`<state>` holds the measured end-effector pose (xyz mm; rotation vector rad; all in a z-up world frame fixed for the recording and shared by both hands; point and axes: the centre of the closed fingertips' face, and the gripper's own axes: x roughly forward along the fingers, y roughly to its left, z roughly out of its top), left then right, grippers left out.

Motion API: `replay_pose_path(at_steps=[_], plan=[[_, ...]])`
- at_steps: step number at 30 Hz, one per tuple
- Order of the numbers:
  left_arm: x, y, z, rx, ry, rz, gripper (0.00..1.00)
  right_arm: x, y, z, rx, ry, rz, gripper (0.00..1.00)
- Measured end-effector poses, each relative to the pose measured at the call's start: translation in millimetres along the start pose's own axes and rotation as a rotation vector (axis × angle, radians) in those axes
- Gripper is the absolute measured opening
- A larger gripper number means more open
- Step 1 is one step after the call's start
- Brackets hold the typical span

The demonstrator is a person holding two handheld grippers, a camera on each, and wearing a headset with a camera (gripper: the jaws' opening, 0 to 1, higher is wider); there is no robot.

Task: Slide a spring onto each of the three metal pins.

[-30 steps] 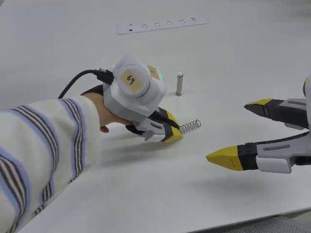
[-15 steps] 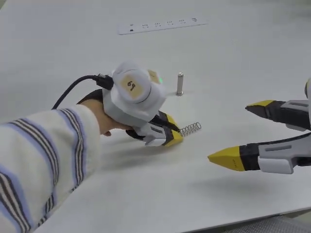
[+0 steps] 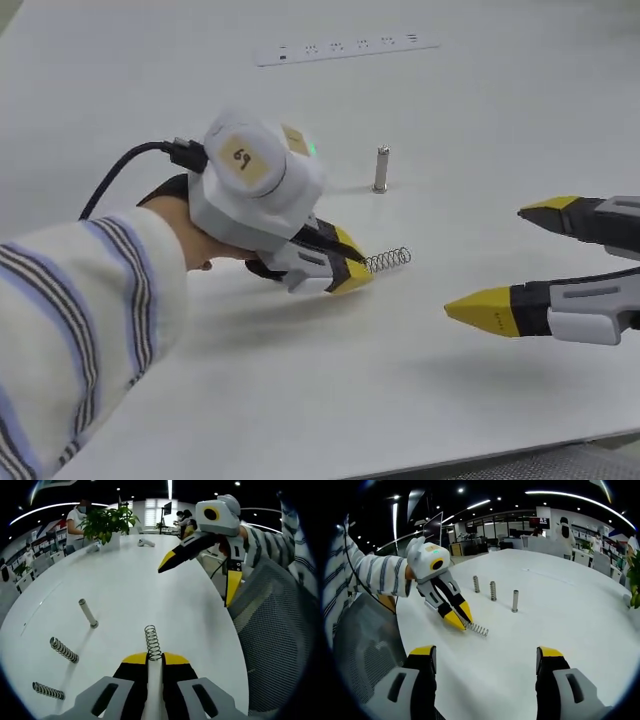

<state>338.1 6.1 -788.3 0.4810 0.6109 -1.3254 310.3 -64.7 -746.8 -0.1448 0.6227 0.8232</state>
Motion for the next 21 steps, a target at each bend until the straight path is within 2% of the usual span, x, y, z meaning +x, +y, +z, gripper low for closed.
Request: replay_pose_path(at_steps=[5, 11, 15, 18, 21], plan=[[-8.2, -2.4, 10.3, -0.009, -0.041, -0.012, 0.02, -1.1, 0.6, 0.6, -0.019, 0.003, 0.018, 0.77], [-20.0, -4.1, 22.8, -0.016, -0.085, -0.009, 0.02, -3.6, 1.7, 7.8, -0.055, -0.021, 0.051, 0.73], [-26.2, -8.7, 24.7, 0.005, -0.087, -0.025, 0.02, -2.8, 1.0, 10.3, -0.065, -0.028, 0.067, 0.67], [-30.9, -11.8, 29.1, -0.024, -0.111, -0.042, 0.02, -1.9, 1.1, 11.1, -0.088, -0.023, 0.077, 0.64], [-34.9, -14.5, 32.5, -0.019, -0.125, -0.055, 0.02, -0.6, 4.0, 14.5, -0.098, -0.037, 0.099, 0.62]])
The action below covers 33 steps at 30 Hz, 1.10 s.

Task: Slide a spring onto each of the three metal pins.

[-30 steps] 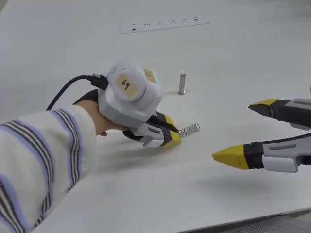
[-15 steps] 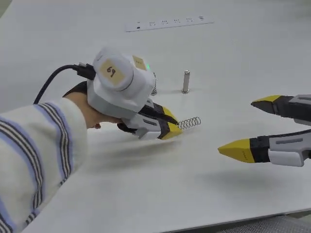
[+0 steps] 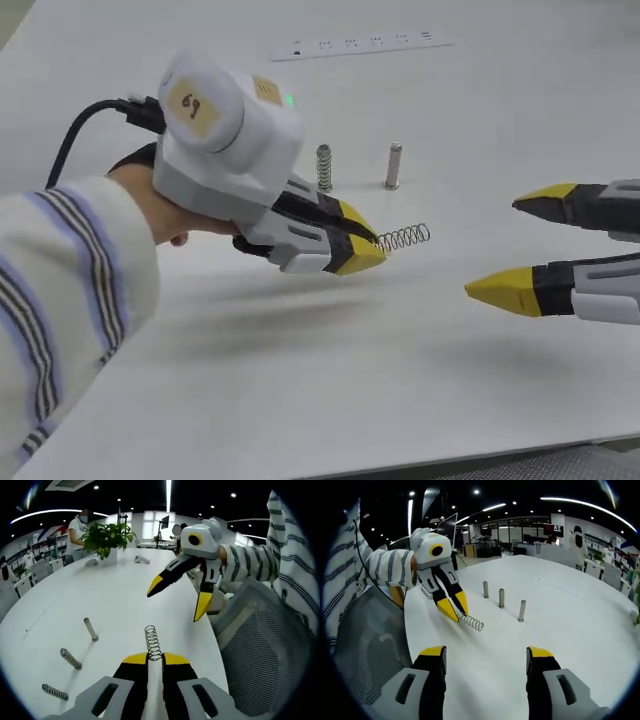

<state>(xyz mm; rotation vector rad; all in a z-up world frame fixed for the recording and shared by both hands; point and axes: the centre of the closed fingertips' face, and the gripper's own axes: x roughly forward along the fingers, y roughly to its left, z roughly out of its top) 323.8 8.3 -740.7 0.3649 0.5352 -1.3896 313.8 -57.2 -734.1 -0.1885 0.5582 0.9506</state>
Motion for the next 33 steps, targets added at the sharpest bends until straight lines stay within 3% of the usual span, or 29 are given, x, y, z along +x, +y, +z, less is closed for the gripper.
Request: replay_pose_path(at_steps=[9, 14, 23, 33], plan=[[-4.6, -9.0, 7.3, 0.044, -0.005, -0.038, 0.02, 7.6, 9.3, 4.9, -0.022, -0.009, 0.078, 0.41], [-4.1, -17.3, 10.9, 0.064, -0.019, -0.071, 0.02, 11.6, 16.6, 14.2, -0.056, -0.031, 0.122, 0.38], [-2.2, -25.4, 14.5, 0.095, -0.023, -0.097, 0.02, 17.9, 25.2, 13.2, -0.103, 0.002, 0.18, 0.22], [2.1, -33.0, 7.0, 0.116, 0.01, -0.123, 0.02, 22.2, 30.5, 7.4, -0.107, 0.024, 0.211, 0.14]])
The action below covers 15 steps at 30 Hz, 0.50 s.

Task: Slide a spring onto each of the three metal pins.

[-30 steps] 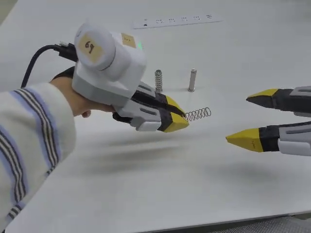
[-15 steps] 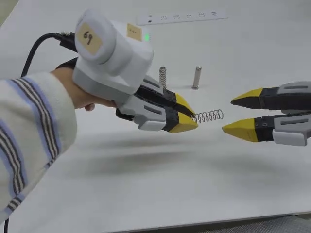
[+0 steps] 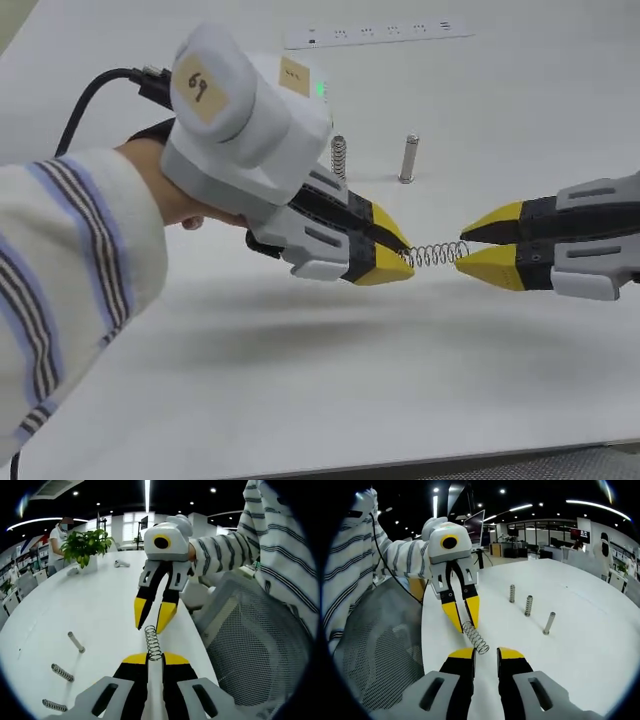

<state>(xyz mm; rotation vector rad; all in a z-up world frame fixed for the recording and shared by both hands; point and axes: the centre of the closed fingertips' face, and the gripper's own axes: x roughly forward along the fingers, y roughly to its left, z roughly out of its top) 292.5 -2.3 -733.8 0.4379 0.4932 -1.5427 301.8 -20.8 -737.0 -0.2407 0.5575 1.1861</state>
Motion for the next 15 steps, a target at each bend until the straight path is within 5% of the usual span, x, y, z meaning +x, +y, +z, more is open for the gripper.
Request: replay_pose_path(at_steps=[15], plan=[[-0.5, 0.1, -7.1, -0.011, 0.008, -0.015, 0.02, 3.5, 7.8, -3.7, 0.001, -0.002, 0.036, 0.08]])
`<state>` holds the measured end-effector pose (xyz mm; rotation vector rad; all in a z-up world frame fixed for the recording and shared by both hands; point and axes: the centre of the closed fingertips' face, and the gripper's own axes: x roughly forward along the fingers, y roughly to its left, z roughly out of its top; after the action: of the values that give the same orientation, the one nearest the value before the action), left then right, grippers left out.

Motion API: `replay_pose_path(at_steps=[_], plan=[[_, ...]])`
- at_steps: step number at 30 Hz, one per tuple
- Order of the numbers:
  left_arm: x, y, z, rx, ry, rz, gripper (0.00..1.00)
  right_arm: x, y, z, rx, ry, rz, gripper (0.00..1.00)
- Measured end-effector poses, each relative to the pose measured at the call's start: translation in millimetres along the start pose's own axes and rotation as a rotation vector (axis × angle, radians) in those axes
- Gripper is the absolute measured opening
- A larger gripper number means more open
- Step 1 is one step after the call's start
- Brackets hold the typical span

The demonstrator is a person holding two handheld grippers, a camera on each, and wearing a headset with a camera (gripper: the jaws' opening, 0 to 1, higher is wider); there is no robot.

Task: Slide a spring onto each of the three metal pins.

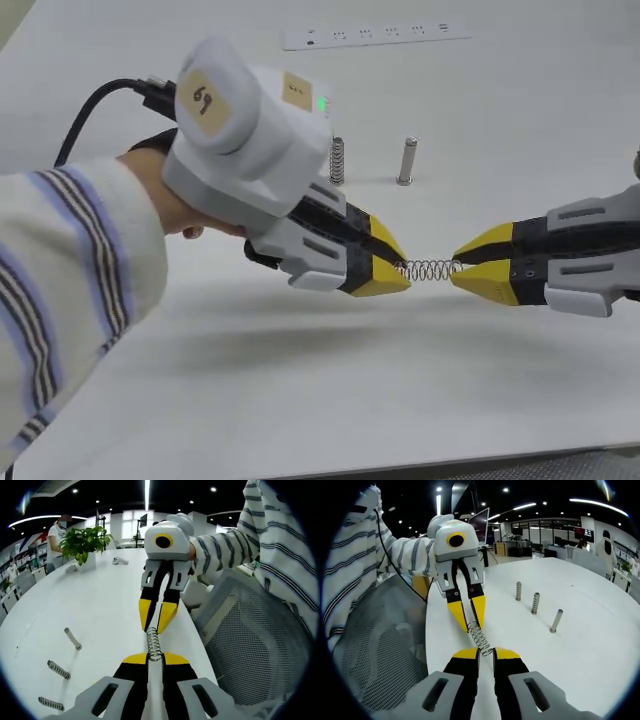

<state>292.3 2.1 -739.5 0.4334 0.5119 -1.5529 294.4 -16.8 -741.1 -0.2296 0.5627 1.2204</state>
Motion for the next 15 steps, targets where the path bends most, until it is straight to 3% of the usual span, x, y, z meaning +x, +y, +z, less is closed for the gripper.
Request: replay_pose_path(at_steps=[15], plan=[[-2.3, 0.3, -3.2, -0.015, -0.019, 0.012, 0.02, 2.5, 2.1, 0.8, -0.072, 0.044, 0.024, 0.07]])
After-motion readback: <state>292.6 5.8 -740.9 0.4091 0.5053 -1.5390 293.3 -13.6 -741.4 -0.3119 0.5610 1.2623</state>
